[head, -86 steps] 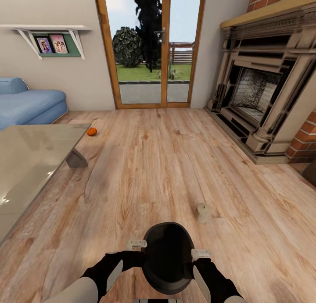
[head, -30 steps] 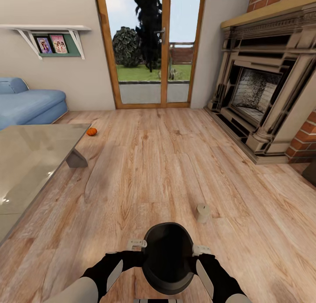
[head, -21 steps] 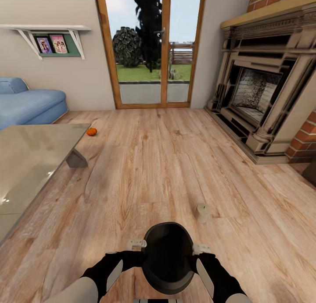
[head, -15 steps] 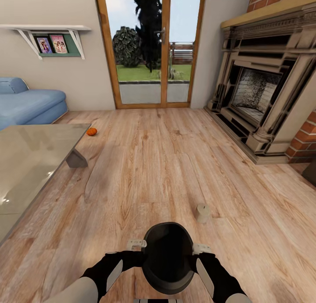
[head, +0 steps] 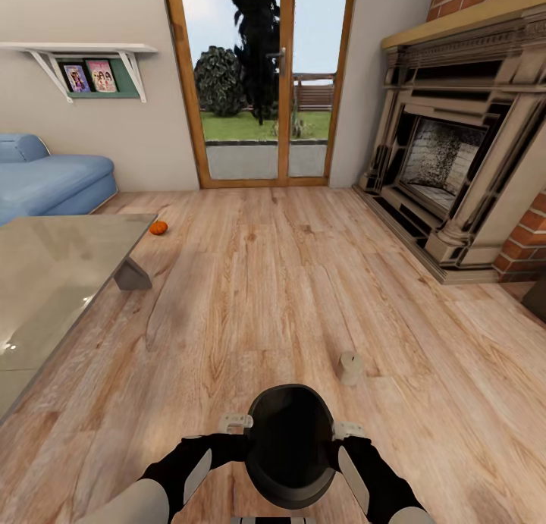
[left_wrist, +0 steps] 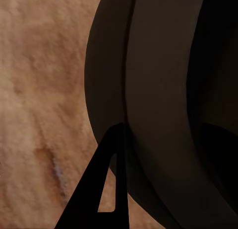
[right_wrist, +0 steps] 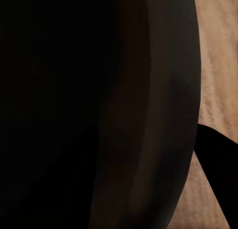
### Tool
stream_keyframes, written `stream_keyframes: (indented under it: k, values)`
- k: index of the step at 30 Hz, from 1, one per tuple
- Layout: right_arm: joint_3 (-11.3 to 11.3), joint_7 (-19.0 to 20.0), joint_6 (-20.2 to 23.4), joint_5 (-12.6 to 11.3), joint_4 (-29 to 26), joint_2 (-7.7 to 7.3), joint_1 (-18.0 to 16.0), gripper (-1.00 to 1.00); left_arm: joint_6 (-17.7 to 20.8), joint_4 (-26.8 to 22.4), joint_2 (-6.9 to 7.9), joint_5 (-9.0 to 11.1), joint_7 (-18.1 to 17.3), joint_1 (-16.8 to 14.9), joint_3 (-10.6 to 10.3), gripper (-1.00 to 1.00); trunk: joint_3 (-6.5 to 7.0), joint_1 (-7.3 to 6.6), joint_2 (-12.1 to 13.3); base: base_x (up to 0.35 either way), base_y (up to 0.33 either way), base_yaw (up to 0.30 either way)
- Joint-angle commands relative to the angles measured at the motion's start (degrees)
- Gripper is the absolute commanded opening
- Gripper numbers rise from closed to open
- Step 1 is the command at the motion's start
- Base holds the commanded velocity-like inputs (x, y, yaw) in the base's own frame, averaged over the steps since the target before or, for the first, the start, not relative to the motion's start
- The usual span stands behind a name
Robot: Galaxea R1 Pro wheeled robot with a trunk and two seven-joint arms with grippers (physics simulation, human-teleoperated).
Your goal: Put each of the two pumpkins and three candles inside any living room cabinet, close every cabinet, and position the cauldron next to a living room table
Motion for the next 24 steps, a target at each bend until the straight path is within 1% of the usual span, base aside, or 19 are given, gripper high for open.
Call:
stream_keyframes:
  k: [1,9,24]
  values:
    - [-0.77,-0.59,0.41,1.09,-0.16,0.02,-0.05,-1.00,0.36,-0.16,0.01,0.39,0.00,0.05,-0.91,-1.00,-0.05,-0.01,-0.02,0.000,0.000,0.000]
    - [-0.74,-2.02,0.37,1.05,-0.09,0.02,0.02,-1.00,0.36,-0.16,0.02,0.40,-0.02,0.03,-0.91,-1.00,-0.05,-0.01,-0.02,0.000,0.000,0.000]
    - [-0.74,-1.82,-0.08,0.94,-0.09,0.02,0.11,-1.00,0.36,-0.20,0.02,0.40,-0.02,0.04,-0.91,-1.00,-0.05,-0.01,-0.02,0.013,0.011,0.000]
